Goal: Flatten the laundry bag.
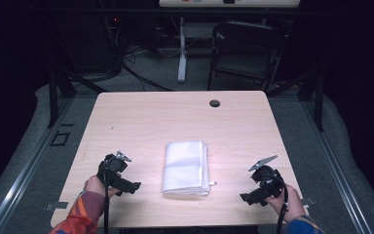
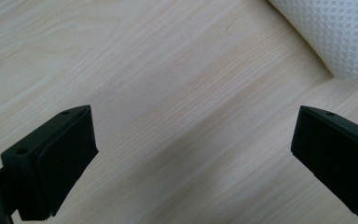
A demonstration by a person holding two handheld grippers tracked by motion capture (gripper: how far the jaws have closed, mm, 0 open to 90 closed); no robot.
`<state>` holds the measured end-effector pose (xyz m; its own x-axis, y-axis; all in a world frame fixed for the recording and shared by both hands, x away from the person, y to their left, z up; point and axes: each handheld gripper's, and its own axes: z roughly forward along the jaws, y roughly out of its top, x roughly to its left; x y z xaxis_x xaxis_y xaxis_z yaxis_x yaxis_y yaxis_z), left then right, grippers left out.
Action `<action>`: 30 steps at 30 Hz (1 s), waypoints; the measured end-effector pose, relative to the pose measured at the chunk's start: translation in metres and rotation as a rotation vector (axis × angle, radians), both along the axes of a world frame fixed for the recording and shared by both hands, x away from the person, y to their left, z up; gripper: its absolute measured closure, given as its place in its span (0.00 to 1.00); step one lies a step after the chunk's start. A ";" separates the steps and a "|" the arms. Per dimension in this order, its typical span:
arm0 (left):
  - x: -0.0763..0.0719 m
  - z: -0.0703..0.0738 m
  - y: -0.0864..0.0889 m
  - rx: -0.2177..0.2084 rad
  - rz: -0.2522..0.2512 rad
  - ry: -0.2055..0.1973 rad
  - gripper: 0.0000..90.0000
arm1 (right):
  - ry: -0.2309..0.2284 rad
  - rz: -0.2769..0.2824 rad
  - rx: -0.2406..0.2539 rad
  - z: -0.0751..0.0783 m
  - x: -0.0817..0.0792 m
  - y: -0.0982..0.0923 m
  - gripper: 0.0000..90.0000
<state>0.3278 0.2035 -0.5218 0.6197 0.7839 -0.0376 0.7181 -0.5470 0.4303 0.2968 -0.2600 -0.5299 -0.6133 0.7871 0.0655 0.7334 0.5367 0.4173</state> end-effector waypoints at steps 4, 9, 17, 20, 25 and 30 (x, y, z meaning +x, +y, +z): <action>0.001 0.001 -0.004 -0.008 -0.010 -0.009 0.00 | 0.000 0.021 -0.014 0.000 -0.001 0.004 0.01; -0.001 0.005 -0.008 -0.038 -0.027 -0.027 0.00 | -0.002 0.029 -0.021 -0.001 0.001 0.008 0.01; -0.001 0.012 -0.022 -0.067 -0.060 -0.045 0.00 | 0.010 0.036 -0.018 -0.001 0.000 0.007 0.01; 0.000 0.013 -0.028 -0.055 -0.074 -0.058 0.00 | 0.012 0.039 -0.025 -0.002 0.000 0.008 0.01; -0.002 0.014 -0.049 -0.043 -0.134 -0.072 0.01 | 0.024 0.058 -0.018 -0.003 0.001 0.011 0.01; -0.001 0.015 -0.060 -0.057 -0.175 -0.084 0.04 | 0.029 0.069 -0.030 -0.003 0.002 0.013 0.01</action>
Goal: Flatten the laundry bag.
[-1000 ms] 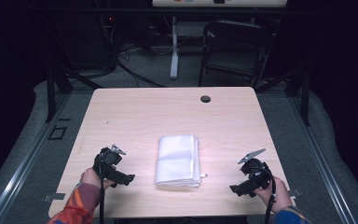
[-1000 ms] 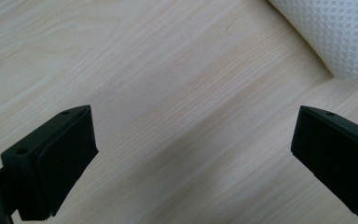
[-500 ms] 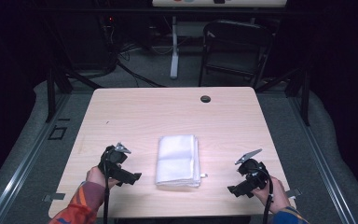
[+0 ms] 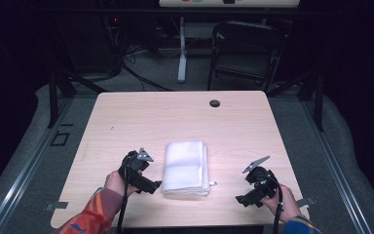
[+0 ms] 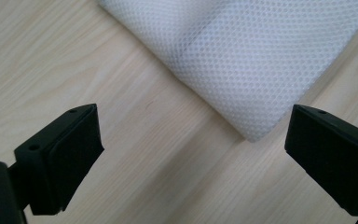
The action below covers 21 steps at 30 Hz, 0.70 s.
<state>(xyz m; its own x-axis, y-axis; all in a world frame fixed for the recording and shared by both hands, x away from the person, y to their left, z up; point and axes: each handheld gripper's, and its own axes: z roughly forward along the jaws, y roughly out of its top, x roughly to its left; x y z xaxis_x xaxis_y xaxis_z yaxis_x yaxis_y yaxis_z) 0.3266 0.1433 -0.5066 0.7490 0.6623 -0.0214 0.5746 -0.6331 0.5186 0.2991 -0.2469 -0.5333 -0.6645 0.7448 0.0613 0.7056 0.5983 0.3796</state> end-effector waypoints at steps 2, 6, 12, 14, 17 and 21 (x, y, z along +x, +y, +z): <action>0.002 -0.001 -0.003 -0.005 -0.018 0.002 0.05 | -0.001 -0.001 0.002 0.000 0.000 0.001 0.01; 0.003 -0.003 -0.012 -0.010 -0.035 0.006 0.05 | 0.006 -0.003 0.007 -0.001 0.000 0.002 0.01; 0.005 -0.005 -0.023 -0.012 -0.076 0.016 0.04 | 0.008 -0.002 0.009 -0.001 0.000 0.002 0.01; 0.005 -0.006 -0.027 -0.014 -0.089 0.021 0.04 | 0.011 -0.001 0.005 -0.001 0.000 0.002 0.01; 0.004 -0.007 -0.033 -0.013 -0.105 0.018 0.04 | 0.011 -0.001 0.006 -0.001 0.000 0.002 0.01; 0.003 -0.010 -0.044 -0.010 -0.143 0.023 0.11 | 0.013 0.006 0.004 -0.001 0.000 0.003 0.02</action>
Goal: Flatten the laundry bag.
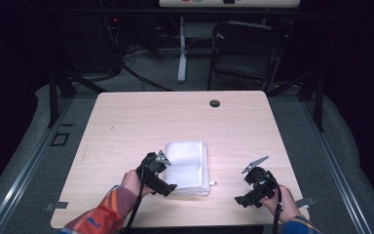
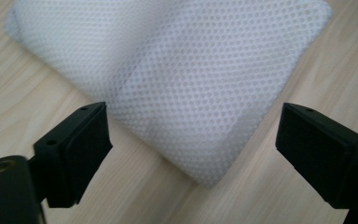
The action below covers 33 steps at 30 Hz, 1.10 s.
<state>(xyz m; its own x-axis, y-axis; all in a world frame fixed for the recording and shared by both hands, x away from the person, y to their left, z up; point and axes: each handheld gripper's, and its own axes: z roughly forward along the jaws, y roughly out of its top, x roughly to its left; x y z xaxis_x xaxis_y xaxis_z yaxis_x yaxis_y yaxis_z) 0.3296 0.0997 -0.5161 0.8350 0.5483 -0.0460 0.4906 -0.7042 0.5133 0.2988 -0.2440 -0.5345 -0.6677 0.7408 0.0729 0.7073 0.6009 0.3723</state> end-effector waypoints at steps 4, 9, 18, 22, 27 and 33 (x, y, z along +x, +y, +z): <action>0.000 -0.002 -0.010 0.006 -0.020 -0.001 0.12 | 0.004 -0.004 0.010 0.000 0.000 0.000 0.02; -0.001 -0.006 -0.020 0.019 -0.042 -0.004 0.15 | 0.004 0.002 0.001 0.000 0.000 0.000 0.02; -0.002 -0.017 -0.038 0.076 -0.081 -0.013 0.24 | 0.010 0.004 0.006 -0.001 -0.001 0.001 0.02; -0.002 -0.021 -0.045 0.106 -0.099 -0.026 0.25 | 0.015 0.006 0.008 -0.001 -0.001 0.001 0.02; -0.003 -0.025 -0.051 0.146 -0.119 -0.044 0.27 | 0.017 0.007 0.006 -0.002 -0.001 0.001 0.02; -0.003 -0.028 -0.053 0.171 -0.130 -0.066 0.32 | 0.020 0.005 0.020 -0.003 -0.002 0.002 0.03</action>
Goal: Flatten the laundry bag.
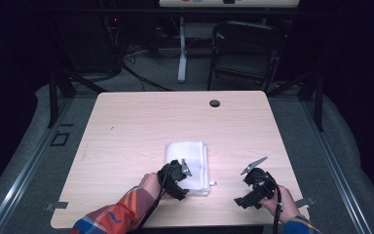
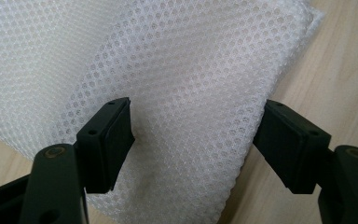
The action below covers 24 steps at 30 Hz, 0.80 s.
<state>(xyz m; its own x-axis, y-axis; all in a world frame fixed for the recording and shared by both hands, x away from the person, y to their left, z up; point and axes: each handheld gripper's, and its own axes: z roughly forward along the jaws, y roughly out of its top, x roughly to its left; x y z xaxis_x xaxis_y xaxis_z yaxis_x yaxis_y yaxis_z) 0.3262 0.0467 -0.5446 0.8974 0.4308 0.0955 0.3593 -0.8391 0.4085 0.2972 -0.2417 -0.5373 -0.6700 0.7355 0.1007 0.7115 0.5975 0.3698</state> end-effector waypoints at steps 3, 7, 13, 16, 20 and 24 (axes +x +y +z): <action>0.000 -0.001 0.000 0.007 -0.009 -0.010 0.35 | 0.001 -0.001 0.000 0.000 0.000 0.000 0.03; -0.001 -0.002 0.000 0.026 -0.037 -0.026 0.43 | 0.002 0.000 -0.002 0.000 0.000 0.000 0.03; -0.002 -0.002 -0.001 0.036 -0.063 -0.034 0.55 | 0.004 0.000 -0.003 0.000 0.000 0.000 0.03; -0.001 -0.002 0.001 0.028 -0.060 -0.024 0.62 | 0.006 -0.001 -0.003 0.000 0.000 0.000 0.03; 0.003 -0.002 0.005 -0.003 -0.056 -0.007 0.69 | 0.007 0.005 -0.017 0.000 0.000 0.000 0.03; 0.003 -0.001 0.006 -0.009 -0.050 -0.011 0.76 | 0.001 0.005 -0.010 0.001 0.000 0.001 0.04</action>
